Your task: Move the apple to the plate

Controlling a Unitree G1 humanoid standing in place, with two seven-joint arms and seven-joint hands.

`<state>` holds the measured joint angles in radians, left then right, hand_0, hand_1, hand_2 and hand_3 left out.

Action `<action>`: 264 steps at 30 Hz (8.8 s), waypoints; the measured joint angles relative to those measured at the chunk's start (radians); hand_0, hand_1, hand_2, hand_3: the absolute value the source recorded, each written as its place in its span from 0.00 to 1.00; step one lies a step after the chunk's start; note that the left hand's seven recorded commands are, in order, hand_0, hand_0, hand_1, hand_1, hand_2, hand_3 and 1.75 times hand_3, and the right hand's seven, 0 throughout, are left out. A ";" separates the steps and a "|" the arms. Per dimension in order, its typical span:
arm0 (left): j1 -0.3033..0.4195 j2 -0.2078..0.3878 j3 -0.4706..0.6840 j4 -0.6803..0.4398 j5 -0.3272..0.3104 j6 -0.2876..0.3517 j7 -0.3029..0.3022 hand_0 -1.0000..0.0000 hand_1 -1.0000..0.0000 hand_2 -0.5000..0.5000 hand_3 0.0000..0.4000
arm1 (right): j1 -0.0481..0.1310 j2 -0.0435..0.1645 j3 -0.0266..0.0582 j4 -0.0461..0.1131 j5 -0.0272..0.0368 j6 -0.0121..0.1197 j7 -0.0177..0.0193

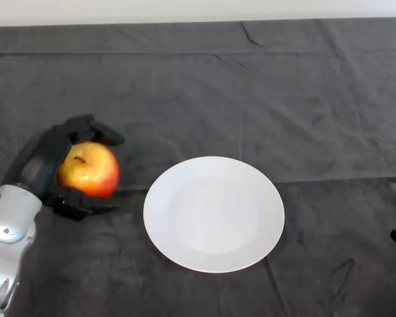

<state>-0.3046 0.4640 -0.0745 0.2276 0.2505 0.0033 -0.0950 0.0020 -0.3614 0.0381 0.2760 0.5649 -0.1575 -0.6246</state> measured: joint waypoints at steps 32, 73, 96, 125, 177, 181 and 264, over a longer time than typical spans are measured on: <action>-0.085 -0.135 -0.120 -0.085 0.015 0.051 0.103 0.00 0.00 0.50 1.00 | 0.000 0.000 -0.0044 -0.006 -0.0023 -0.004 0.0007; -0.188 -0.183 -0.360 0.093 0.001 -0.016 0.100 0.00 0.00 0.50 1.00 | -0.001 0.000 -0.0063 -0.008 -0.0024 -0.006 0.0005; -0.191 -0.216 -0.435 0.173 -0.116 -0.042 0.127 0.00 0.00 0.50 1.00 | -0.002 0.000 -0.0063 -0.008 -0.0024 -0.007 0.0003; -0.193 -0.211 -0.501 0.176 -0.158 0.003 0.106 1.00 1.00 0.50 0.00 | -0.002 -0.001 -0.0063 -0.008 -0.0023 -0.007 -0.0002; -0.151 0.097 0.415 -0.172 -0.268 0.037 0.202 1.00 1.00 0.50 0.00 | -0.005 0.000 -0.0065 -0.006 -0.0020 -0.002 0.0004; -0.129 0.111 0.496 -0.189 -0.268 0.040 0.228 1.00 1.00 0.50 0.00 | -0.005 0.000 -0.0065 -0.004 -0.0016 0.001 -0.0002; 0.012 0.223 0.911 -0.169 -0.266 -0.032 0.385 1.00 1.00 0.50 0.00 | -0.005 0.002 -0.0020 0.001 0.0023 0.016 -0.0025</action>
<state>-0.2929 0.6871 0.8363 0.0589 -0.0157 -0.0287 0.2903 -0.0029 -0.3596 0.0360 0.2767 0.5672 -0.1419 -0.6271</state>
